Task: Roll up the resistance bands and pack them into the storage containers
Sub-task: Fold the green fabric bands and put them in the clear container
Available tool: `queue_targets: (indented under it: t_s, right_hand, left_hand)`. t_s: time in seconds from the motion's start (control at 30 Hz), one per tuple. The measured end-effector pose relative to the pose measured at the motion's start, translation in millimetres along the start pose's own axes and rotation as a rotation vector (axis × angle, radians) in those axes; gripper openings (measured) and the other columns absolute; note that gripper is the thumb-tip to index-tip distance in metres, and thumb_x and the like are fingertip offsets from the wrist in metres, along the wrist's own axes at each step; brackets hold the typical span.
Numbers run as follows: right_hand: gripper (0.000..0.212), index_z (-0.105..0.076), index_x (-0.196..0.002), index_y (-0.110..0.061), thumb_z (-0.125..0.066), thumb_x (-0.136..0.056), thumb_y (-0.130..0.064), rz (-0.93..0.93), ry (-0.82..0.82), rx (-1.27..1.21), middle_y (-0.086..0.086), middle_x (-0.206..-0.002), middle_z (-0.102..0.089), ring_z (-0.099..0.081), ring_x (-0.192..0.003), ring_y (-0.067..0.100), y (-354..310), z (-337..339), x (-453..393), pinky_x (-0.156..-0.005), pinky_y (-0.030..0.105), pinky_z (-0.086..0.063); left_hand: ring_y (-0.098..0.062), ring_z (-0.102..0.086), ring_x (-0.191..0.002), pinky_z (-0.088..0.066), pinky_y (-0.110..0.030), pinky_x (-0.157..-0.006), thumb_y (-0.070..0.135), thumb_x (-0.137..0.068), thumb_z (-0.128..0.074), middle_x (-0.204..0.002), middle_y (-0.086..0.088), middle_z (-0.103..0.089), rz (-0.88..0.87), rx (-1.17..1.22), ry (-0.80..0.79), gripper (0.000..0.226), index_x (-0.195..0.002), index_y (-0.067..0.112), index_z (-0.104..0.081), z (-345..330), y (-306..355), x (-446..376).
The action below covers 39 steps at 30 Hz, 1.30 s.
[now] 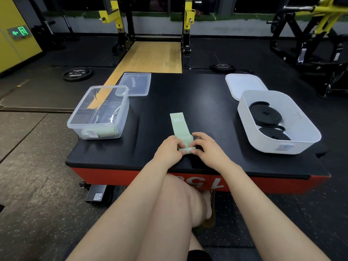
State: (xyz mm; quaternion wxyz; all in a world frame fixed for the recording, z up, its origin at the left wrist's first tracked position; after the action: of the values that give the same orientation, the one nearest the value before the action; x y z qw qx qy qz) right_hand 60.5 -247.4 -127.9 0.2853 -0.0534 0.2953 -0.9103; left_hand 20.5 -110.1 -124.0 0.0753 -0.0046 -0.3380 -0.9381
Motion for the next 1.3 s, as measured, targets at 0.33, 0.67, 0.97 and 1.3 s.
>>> queue_targets:
  t_s: [0.33,0.67,0.97,1.3]
  right_hand:
    - [0.025,-0.049,-0.123,-0.015,-0.035,-0.102,-0.022,-0.003,-0.166,0.066,-0.003,-0.153,-0.031,-0.014,-0.146,0.018,5,-13,-5,-0.117,0.036,-0.012]
    - [0.016,-0.044,-0.11,-0.023,-0.029,-0.103,-0.021,-0.029,-0.229,0.058,-0.004,-0.159,-0.014,-0.003,-0.147,0.012,6,-14,-8,-0.117,0.036,0.002]
    - [0.029,-0.048,-0.128,-0.018,-0.043,-0.1,-0.023,-0.043,-0.153,-0.07,-0.002,-0.153,-0.03,-0.018,-0.144,0.013,5,-6,-5,-0.117,0.035,-0.004]
    - [0.004,-0.064,-0.089,-0.022,-0.064,-0.088,-0.018,-0.117,0.121,-0.202,-0.01,-0.102,-0.055,-0.051,-0.101,0.01,2,-1,-9,-0.088,0.025,-0.038]
  left_hand:
    - [-0.018,-0.05,-0.106,-0.042,-0.036,-0.093,0.021,-0.09,-0.059,-0.113,0.001,-0.053,-0.011,-0.055,0.022,0.013,-0.098,0.012,-0.064,-1,2,-2]
    - [-0.016,-0.048,-0.112,-0.038,-0.028,-0.089,0.018,-0.091,-0.057,-0.123,0.008,-0.05,-0.054,-0.112,0.031,0.011,-0.096,0.012,-0.063,-1,3,-3]
    - [-0.02,-0.052,-0.11,-0.042,-0.035,-0.092,0.023,-0.093,-0.051,-0.124,0.005,-0.052,0.025,-0.111,-0.031,0.012,-0.101,0.017,-0.059,-3,1,-3]
    - [-0.017,-0.055,-0.099,-0.046,-0.033,-0.087,0.019,-0.09,-0.059,-0.108,0.0,-0.053,0.004,0.016,0.074,0.015,-0.104,0.016,-0.058,5,3,-3]
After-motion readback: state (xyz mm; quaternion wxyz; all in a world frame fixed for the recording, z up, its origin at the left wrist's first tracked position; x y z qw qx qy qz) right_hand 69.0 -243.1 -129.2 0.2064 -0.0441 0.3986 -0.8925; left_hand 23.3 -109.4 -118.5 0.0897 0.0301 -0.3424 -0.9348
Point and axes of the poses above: each hand's wrist, its own x-axis away from the middle knuckle, its own z-axis out of the back of the hand, y = z × x, the point moved 4 cm from there along -x, towards the middle knuckle
